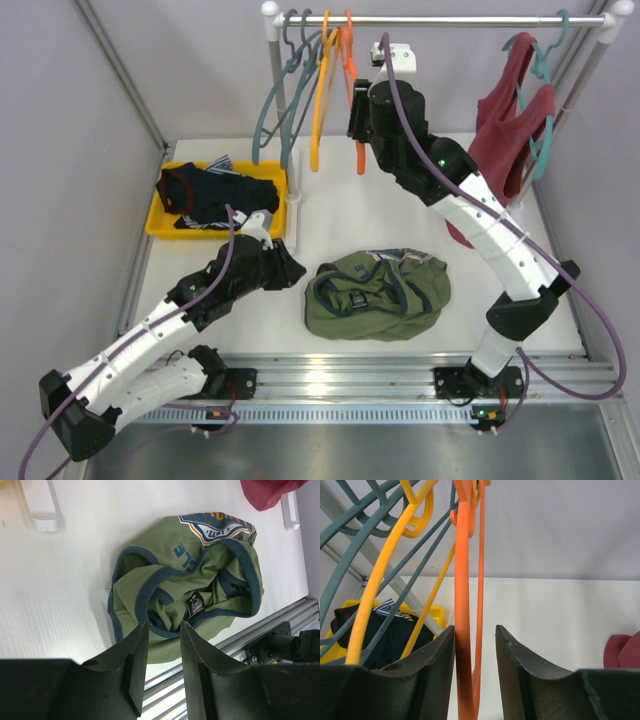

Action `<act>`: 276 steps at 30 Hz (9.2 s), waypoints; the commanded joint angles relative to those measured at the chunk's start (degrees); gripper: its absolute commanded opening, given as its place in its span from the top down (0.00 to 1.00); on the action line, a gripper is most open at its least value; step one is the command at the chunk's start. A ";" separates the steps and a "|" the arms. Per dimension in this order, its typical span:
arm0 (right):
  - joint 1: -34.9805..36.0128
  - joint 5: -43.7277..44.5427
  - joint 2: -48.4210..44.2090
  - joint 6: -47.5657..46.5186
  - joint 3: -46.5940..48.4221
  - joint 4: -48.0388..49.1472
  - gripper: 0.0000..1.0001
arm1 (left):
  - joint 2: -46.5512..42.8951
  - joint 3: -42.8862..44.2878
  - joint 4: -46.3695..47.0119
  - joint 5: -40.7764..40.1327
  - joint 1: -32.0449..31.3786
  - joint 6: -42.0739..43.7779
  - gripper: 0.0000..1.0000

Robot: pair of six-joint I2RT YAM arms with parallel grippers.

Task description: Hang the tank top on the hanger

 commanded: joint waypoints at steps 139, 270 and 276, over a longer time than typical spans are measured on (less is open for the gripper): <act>-6.84 -56.14 -57.77 7.36 -53.88 -35.15 1.00 | 22.96 1.73 4.58 -9.39 -9.37 -4.85 0.81; -3.24 -46.76 -48.61 12.37 -82.62 6.79 0.41 | 10.14 -10.74 33.50 -10.88 -15.79 15.11 1.00; -3.24 -37.00 -50.56 13.86 -74.89 -0.25 0.40 | 8.64 -11.36 33.32 -11.41 -15.79 15.19 1.00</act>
